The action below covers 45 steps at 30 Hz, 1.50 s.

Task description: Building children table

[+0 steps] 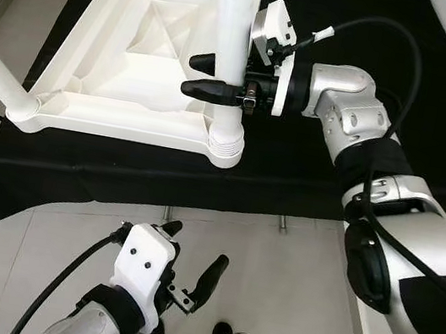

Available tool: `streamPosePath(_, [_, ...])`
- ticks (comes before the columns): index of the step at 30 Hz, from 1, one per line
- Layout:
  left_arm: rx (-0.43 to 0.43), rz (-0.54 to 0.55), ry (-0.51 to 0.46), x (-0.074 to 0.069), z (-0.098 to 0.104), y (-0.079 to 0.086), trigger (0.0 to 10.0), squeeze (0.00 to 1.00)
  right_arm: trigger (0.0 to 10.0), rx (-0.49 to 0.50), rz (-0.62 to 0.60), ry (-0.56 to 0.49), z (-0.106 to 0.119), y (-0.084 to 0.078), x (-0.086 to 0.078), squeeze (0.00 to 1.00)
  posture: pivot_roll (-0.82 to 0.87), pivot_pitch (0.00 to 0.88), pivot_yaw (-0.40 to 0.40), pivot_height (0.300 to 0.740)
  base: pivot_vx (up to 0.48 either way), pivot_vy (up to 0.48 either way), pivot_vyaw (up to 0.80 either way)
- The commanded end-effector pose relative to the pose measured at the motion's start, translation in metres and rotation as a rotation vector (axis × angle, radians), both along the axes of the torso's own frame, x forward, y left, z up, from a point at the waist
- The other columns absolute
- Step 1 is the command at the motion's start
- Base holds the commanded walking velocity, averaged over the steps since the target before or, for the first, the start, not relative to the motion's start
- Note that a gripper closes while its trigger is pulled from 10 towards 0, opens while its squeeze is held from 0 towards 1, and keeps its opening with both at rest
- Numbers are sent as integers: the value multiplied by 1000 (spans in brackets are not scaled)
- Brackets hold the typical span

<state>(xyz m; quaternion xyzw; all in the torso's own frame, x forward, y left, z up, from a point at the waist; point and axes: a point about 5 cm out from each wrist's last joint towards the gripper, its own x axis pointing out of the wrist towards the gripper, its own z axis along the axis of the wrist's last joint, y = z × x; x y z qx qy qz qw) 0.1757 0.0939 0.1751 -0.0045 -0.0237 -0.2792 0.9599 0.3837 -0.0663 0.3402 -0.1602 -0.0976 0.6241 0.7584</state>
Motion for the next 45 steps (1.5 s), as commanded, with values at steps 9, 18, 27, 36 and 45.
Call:
streamPosePath(9, [6,2,16,-2,-2,2,10000,0,10000,124,-428,78,-54,-30,14,0,6,350,4,740,0,0,0])
streamPosePath(18, [21,6,11,2,-4,6,10000,0,10000,112,-769,104,-116,-25,-18,0,8,331,5,740,0,0,0])
streamPosePath(27, [36,16,4,6,-6,8,10000,0,10000,82,-830,146,-125,-8,-27,0,9,308,7,740,0,0,0])
streamPosePath(36, [35,21,-1,9,-7,7,10000,0,10000,100,-906,213,-113,-10,-26,0,5,295,0,740,0,0,0])
streamPosePath(45, [31,20,-3,9,-8,7,10000,0,10000,186,-892,334,-104,-7,-25,0,3,290,0,740,0,0,0])
